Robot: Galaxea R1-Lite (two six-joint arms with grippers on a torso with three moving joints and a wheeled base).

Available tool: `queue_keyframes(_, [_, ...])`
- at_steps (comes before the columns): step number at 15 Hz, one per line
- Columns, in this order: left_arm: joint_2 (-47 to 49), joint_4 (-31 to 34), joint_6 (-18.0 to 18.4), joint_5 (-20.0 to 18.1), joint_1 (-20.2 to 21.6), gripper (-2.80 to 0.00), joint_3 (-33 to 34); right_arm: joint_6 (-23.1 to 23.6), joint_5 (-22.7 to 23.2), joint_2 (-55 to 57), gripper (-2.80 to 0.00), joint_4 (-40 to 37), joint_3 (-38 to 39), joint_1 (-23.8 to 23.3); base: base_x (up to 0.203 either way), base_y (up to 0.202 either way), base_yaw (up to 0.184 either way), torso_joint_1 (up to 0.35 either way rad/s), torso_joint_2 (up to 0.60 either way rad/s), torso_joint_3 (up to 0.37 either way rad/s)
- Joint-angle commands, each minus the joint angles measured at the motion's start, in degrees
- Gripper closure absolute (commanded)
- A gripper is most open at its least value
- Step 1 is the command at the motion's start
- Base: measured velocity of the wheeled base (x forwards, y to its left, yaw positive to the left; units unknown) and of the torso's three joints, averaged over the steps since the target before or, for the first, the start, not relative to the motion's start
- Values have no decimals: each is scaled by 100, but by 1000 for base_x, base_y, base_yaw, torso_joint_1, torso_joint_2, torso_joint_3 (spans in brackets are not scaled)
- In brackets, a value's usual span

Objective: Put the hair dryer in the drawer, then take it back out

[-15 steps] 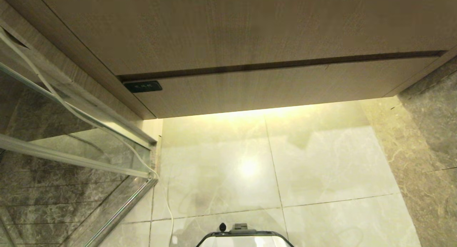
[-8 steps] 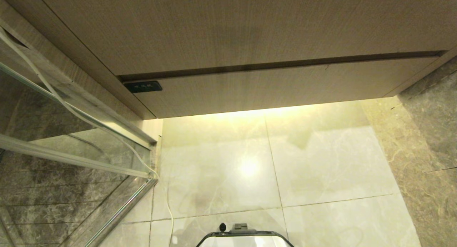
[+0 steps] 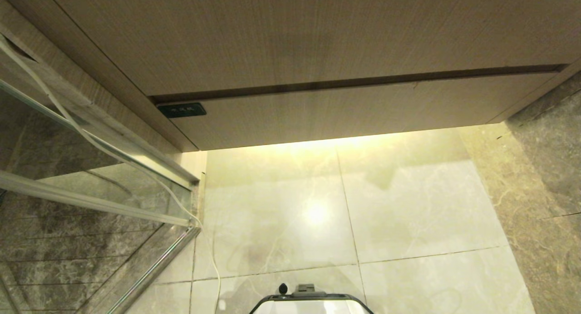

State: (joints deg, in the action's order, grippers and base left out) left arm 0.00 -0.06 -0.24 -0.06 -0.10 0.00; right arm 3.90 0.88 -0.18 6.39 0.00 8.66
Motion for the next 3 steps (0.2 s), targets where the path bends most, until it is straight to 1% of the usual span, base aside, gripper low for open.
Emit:
queue_keyframes(1, [0, -3, -7, -2, 1, 0, 6, 5, 1, -211, 0, 3, 229, 5, 0, 0, 0, 0, 0, 0])
queue_keyframes(3, [0, -3, -2, -2, 1, 0, 0, 5, 18, -211, 0, -15, 229, 5, 0, 0, 0, 0, 0, 0])
